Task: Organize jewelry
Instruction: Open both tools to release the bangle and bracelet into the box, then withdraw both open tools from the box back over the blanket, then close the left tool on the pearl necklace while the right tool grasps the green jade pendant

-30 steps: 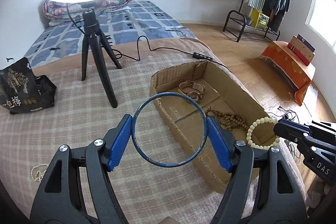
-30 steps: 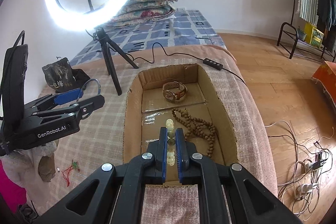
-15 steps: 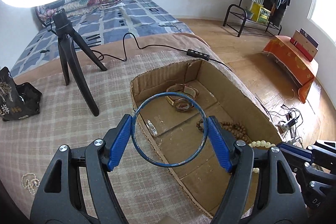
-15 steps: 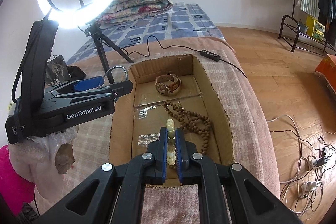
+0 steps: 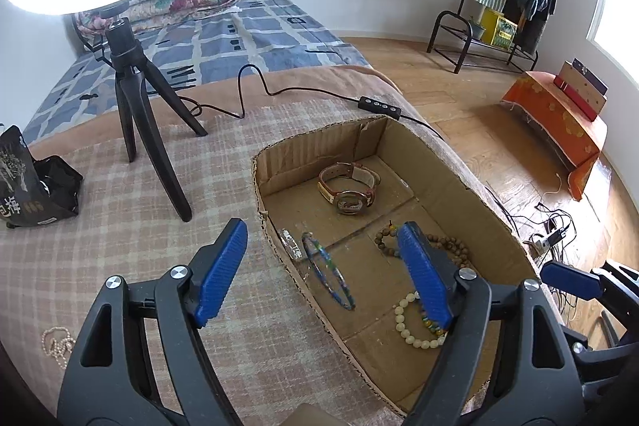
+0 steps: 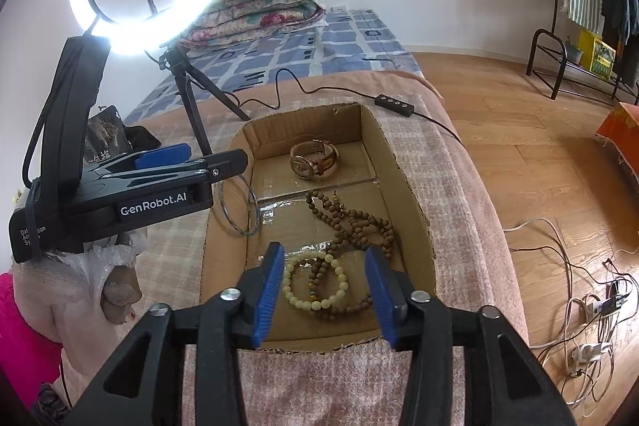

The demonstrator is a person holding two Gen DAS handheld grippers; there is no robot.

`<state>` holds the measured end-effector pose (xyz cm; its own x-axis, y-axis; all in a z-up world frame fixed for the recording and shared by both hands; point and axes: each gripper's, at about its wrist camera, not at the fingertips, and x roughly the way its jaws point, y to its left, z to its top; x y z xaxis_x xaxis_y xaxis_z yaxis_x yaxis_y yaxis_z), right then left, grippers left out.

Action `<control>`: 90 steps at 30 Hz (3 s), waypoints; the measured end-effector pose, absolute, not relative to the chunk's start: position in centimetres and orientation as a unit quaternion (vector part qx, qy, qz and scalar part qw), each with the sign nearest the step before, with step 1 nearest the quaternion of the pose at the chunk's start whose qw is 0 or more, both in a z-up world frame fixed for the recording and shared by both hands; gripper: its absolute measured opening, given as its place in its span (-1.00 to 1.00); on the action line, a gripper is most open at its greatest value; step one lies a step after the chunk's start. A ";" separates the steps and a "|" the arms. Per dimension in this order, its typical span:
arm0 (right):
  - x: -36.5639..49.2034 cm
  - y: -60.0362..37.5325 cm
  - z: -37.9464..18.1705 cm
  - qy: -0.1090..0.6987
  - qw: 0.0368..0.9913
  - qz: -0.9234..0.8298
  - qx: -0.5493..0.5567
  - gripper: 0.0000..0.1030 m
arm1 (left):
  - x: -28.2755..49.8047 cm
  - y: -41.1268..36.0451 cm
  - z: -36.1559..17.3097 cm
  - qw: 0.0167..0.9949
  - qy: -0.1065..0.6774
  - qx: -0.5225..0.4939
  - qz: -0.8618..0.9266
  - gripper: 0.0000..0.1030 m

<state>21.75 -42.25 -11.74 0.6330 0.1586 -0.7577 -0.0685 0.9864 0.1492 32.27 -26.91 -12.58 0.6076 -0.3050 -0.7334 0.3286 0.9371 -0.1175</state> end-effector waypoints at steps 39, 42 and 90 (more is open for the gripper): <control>18.4 -41.4 -8.3 0.390 0.916 0.043 0.082 0.72 | 28.5 -19.5 -5.5 0.918 0.367 -0.004 -0.152 0.66; 17.8 -40.7 -7.8 0.383 0.919 0.045 0.081 0.73 | 27.8 -17.6 -4.6 0.920 0.363 -0.007 -0.147 0.66; 16.6 -20.0 -13.8 0.448 0.869 0.201 -0.054 0.74 | 24.2 7.1 -13.6 0.896 0.438 -0.026 -0.071 0.65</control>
<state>16.57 -19.96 -13.83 0.5171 0.3022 -0.8008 -0.3984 0.9130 0.0873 24.23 7.07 -13.64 0.6064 -0.1506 -0.7808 0.1042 0.9885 -0.1097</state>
